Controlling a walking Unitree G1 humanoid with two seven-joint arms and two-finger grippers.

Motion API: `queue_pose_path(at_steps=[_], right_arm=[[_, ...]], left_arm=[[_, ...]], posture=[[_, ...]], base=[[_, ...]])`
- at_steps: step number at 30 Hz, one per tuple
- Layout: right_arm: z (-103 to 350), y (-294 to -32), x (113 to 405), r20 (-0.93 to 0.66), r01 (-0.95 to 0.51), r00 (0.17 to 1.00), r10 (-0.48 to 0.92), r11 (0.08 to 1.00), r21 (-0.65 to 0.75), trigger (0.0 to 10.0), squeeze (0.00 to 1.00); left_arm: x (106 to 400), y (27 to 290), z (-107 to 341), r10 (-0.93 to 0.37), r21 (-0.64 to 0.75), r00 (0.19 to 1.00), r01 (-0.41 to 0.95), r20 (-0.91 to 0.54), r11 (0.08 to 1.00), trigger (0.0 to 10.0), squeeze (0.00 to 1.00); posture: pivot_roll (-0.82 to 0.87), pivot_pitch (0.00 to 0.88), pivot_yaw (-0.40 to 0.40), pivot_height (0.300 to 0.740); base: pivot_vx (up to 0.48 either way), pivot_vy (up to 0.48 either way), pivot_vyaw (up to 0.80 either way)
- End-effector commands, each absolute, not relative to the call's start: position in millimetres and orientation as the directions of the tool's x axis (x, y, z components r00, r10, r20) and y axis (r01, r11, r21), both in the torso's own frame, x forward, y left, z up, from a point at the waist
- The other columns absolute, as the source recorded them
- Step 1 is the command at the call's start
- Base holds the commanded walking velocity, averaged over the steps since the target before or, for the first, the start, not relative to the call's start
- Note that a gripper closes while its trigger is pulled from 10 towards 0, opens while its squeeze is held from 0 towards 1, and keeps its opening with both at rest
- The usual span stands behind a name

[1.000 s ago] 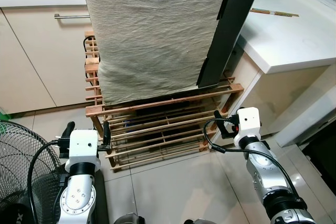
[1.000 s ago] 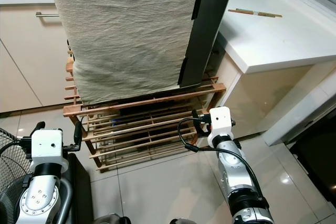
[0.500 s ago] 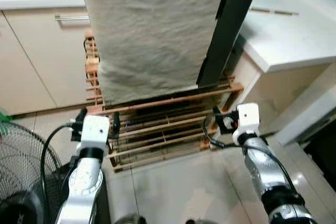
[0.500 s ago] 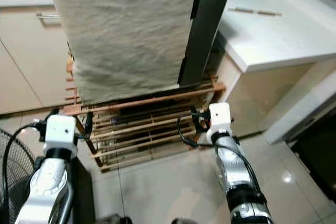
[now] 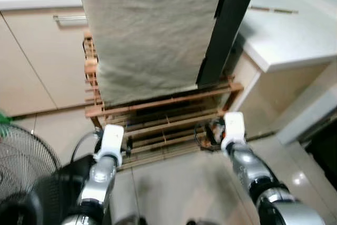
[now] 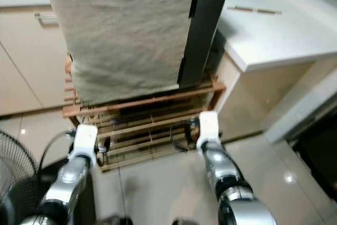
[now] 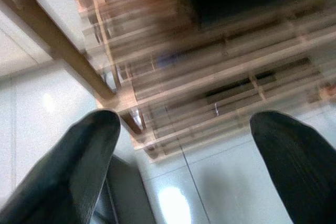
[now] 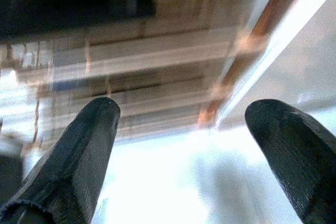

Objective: Clothes washing

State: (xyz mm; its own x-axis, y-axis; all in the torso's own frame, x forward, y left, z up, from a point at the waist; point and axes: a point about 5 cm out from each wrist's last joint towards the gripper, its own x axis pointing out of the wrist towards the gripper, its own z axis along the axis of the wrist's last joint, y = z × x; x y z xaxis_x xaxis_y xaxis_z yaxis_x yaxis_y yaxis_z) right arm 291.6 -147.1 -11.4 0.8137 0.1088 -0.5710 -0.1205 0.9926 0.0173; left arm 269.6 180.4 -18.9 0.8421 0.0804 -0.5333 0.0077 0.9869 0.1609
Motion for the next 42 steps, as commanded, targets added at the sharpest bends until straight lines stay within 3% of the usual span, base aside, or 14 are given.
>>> queue_pose_path(at_steps=[1, 3, 4, 6, 9, 12, 21, 42], right_arm=[[-22.0, -148.7, 282.8, -0.654, -0.128, 0.751, 0.091, 0.992, -0.009, 10.0, 0.00], [-27.8, -148.1, 276.7, -0.687, -0.139, 0.719, 0.101, 0.990, 0.001, 10.0, 0.00], [-41.7, -148.6, 260.2, -0.762, -0.182, 0.638, 0.112, 0.983, -0.008, 10.0, 0.00], [-45.0, -149.1, 255.9, -0.779, -0.192, 0.616, 0.112, 0.981, -0.010, 10.0, 0.00], [-55.6, -156.3, 240.9, -0.830, -0.186, 0.551, 0.086, 0.982, -0.021, 10.0, 0.00], [-59.7, -163.7, 234.2, -0.848, -0.184, 0.526, 0.061, 0.982, -0.044, 10.0, 0.00], [-65.1, -167.7, 225.0, -0.870, -0.215, 0.490, 0.054, 0.975, -0.060, 10.0, 0.00], [-71.0, -171.5, 214.7, -0.874, -0.190, 0.484, 0.036, 0.980, -0.065, 10.0, 0.00]], left_arm=[[255.3, 181.9, -36.3, 0.094, 0.114, 0.770, -0.029, -0.631, 0.993, 10.0, 0.00], [249.3, 182.1, -41.9, 0.100, 0.106, 0.743, -0.039, -0.662, 0.994, 10.0, 0.00], [230.8, 181.5, -57.1, 0.105, 0.078, 0.665, -0.070, -0.739, 0.994, 10.0, 0.00], [226.0, 180.9, -60.9, 0.105, 0.071, 0.644, -0.078, -0.758, 0.994, 10.0, 0.00], [195.4, 181.3, -80.1, 0.106, 0.077, 0.515, -0.077, -0.850, 0.994, 10.0, 0.00], [179.2, 181.6, -88.5, 0.095, 0.066, 0.452, -0.081, -0.887, 0.995, 10.0, 0.00], [186.0, 180.8, -85.3, 0.060, 0.045, 0.489, -0.043, -0.870, 0.998, 10.0, 0.00], [185.5, 181.8, -85.5, 0.067, 0.057, 0.485, -0.035, -0.872, 0.998, 10.0, 0.00]], posture=[[0.00, 0.042, -0.074, 0.740], [0.01, 0.040, -0.078, 0.740], [0.01, 0.040, -0.080, 0.740], [0.00, 0.041, -0.081, 0.740], [-0.01, 0.042, -0.082, 0.740], [-0.01, 0.044, -0.080, 0.740], [-0.01, 0.041, -0.075, 0.740], [-0.02, 0.043, -0.068, 0.740]], base=[[0.000, 0.000, 0.00], [0.000, 0.000, 0.00], [0.000, 0.000, 0.00], [0.000, 0.000, 0.00], [0.000, 0.000, 0.00], [0.000, 0.000, 0.00], [0.000, 0.000, 0.00], [0.000, 0.000, 0.00]])
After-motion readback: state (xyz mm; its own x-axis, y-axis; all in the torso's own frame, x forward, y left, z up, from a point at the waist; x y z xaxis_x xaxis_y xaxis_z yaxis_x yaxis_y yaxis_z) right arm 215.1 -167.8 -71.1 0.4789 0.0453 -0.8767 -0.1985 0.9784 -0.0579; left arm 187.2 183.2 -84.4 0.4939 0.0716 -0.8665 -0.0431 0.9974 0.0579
